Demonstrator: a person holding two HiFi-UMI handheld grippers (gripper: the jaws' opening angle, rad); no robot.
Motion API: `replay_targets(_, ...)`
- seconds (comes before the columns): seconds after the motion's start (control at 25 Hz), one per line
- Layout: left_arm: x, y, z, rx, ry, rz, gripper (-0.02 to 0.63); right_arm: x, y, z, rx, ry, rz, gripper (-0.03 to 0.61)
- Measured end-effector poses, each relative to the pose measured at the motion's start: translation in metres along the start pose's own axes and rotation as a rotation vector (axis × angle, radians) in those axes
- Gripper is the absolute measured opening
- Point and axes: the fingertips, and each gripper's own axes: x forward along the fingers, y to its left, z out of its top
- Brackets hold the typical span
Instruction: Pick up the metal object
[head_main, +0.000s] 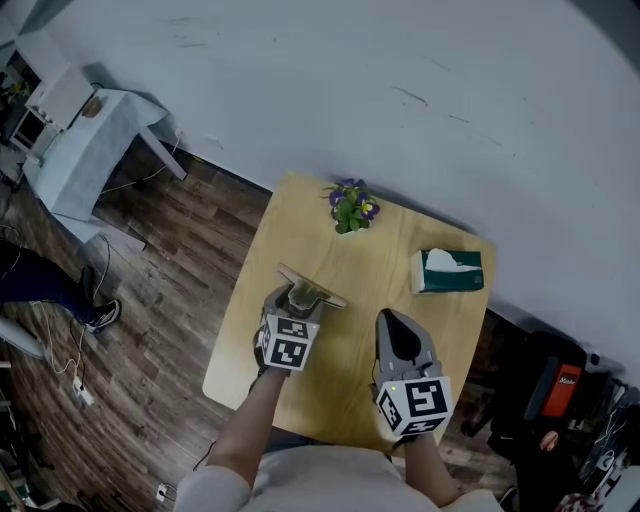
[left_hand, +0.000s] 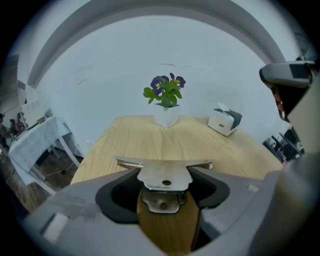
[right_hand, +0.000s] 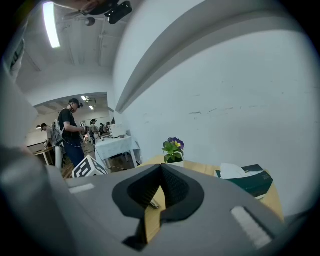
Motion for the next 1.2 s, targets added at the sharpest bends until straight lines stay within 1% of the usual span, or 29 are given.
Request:
replay_targets(0.08, -0.008, -0.002, 0.005, 0.001, -0.026, -0.008, 0.302, -0.001, 0.003, 0.001, -0.008, -0.002, 0.003, 0.002)
replay_targets(0.16, -0.016, -0.003, 0.01, 0.024, -0.055, -0.006, 0.302, -0.002, 0.007, 0.003, -0.013, -0.006, 0.006, 0.002)
replay_targets(0.4, -0.04, -0.011, 0.017, 0.054, -0.106, -0.037, 0.302, -0.007, 0.022, 0.01, -0.027, -0.028, 0.015, 0.002)
replay_targets(0.88, -0.12, 0.002, 0.04, -0.007, -0.236, -0.049, 0.302, -0.029, 0.057, 0.039, -0.068, -0.105, -0.009, 0.002)
replay_targets(1.2, -0.163, 0.014, 0.055, -0.013, -0.316, -0.045, 0.302, -0.043, 0.074, 0.057, -0.085, -0.153, -0.047, 0.002)
